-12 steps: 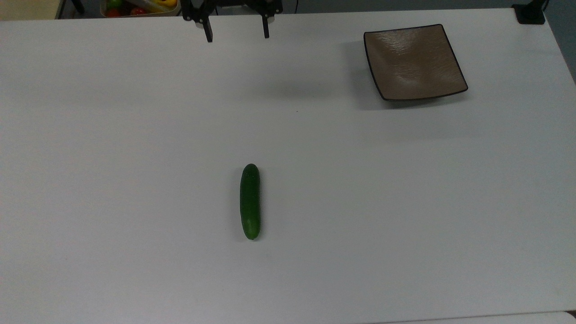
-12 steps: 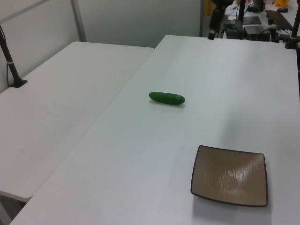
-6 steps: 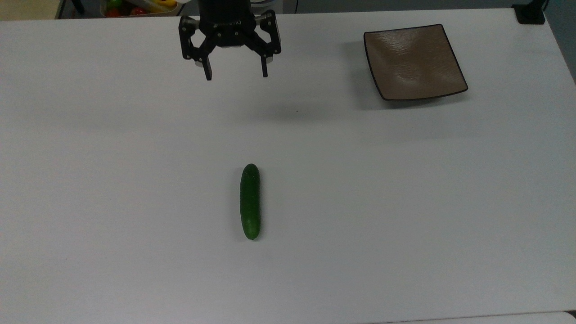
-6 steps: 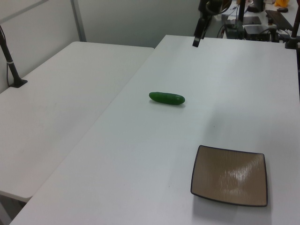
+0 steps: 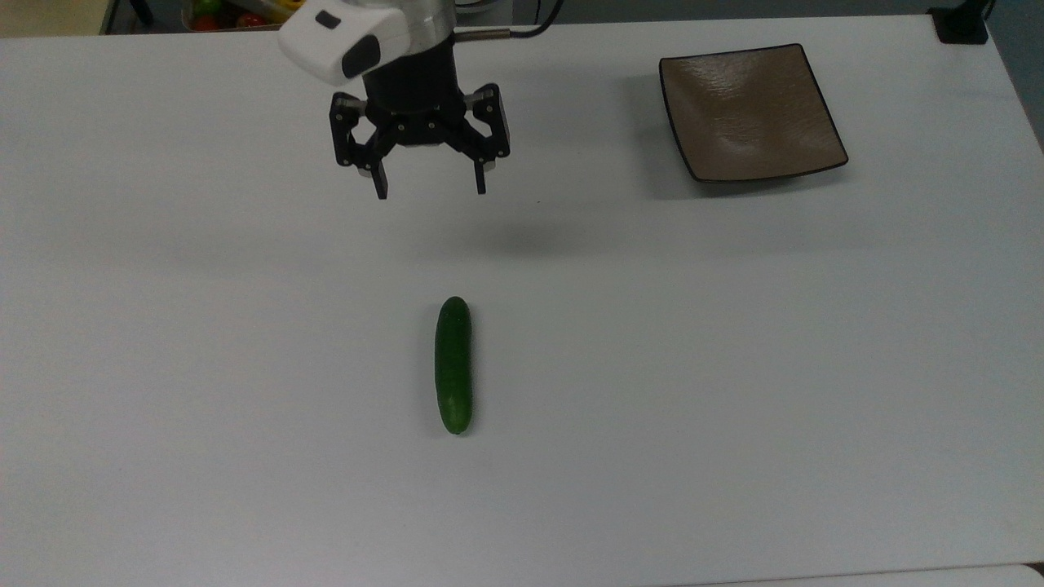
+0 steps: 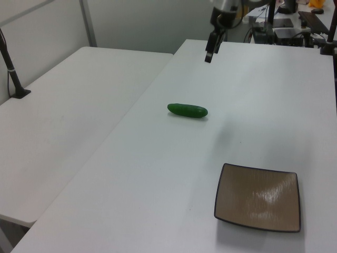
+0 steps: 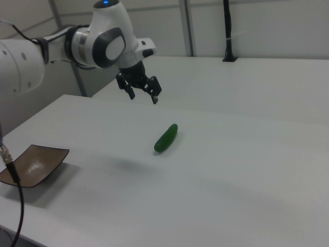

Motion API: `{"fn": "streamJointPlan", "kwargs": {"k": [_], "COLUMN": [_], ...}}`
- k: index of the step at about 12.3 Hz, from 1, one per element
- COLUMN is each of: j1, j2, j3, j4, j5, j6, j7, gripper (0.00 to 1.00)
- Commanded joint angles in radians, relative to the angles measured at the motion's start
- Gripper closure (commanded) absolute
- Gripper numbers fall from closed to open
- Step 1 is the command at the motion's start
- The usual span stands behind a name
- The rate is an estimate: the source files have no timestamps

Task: Cucumber placed on a ceramic plate
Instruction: 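Move the open gripper over the green cucumber and lower toward it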

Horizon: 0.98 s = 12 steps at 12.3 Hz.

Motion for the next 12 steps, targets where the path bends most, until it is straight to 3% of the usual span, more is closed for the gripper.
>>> {"fn": "streamJointPlan", "kwargs": {"k": [1, 12], "j1": [0.019, 0.065], "j2": [0.11, 0.305], "j3": [-0.012, -0.012], "j4": [0.079, 0.082], "j5": [0.004, -0.118], "j6": [0.067, 0.312], "j7": [0.034, 0.178], "gripper": [0.0, 0.0]}}
